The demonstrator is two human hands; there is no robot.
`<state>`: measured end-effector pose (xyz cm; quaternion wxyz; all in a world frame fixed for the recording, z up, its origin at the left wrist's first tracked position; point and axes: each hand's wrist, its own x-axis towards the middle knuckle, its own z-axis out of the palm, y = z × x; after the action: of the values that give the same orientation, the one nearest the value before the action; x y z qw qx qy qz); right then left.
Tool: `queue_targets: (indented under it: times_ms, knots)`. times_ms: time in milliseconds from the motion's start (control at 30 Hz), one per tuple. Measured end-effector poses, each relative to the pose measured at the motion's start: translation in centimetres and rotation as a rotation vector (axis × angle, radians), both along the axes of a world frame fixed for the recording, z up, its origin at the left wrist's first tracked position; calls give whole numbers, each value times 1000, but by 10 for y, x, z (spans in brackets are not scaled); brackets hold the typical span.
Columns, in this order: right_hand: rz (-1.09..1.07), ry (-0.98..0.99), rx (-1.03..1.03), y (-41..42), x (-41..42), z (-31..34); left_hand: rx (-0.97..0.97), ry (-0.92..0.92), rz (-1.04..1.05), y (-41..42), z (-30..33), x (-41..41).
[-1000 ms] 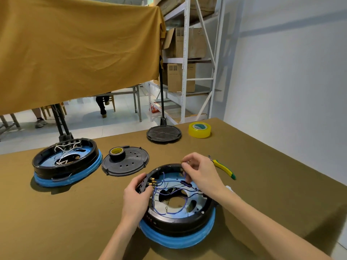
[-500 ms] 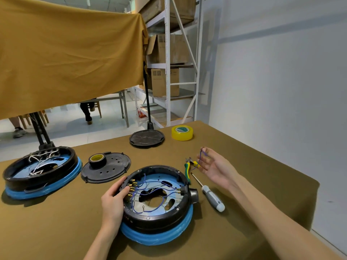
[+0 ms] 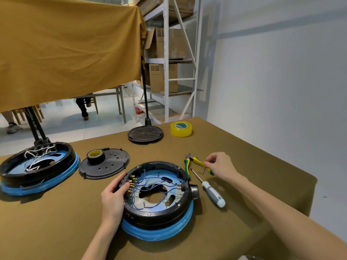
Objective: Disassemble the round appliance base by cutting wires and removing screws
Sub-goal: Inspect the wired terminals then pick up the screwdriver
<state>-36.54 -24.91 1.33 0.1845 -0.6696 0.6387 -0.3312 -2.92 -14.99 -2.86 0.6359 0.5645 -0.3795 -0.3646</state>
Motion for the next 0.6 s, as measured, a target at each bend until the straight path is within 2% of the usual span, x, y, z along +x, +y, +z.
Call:
queue_targets:
  times_ms: [133, 233, 333, 467, 533, 600]
  knots:
    - [-24, 212, 27, -4, -18, -12, 1, -10, -8, -1, -2, 2]
    - [-8, 374, -14, -3, -24, -16, -2, -20, -6, -2, -3, 3]
    - [-82, 507, -52, -4, -35, -18, -3, -26, 0, -2, -3, 3]
    - [-219, 519, -130, 5, -38, -22, -1, -31, 3, -4, -5, 3]
    - [-156, 462, -183, 14, -26, -21, -4, -33, 8, -5, -6, 3]
    - [-36, 442, -55, 27, -7, -19, -3, -33, 10, -5, -6, 4]
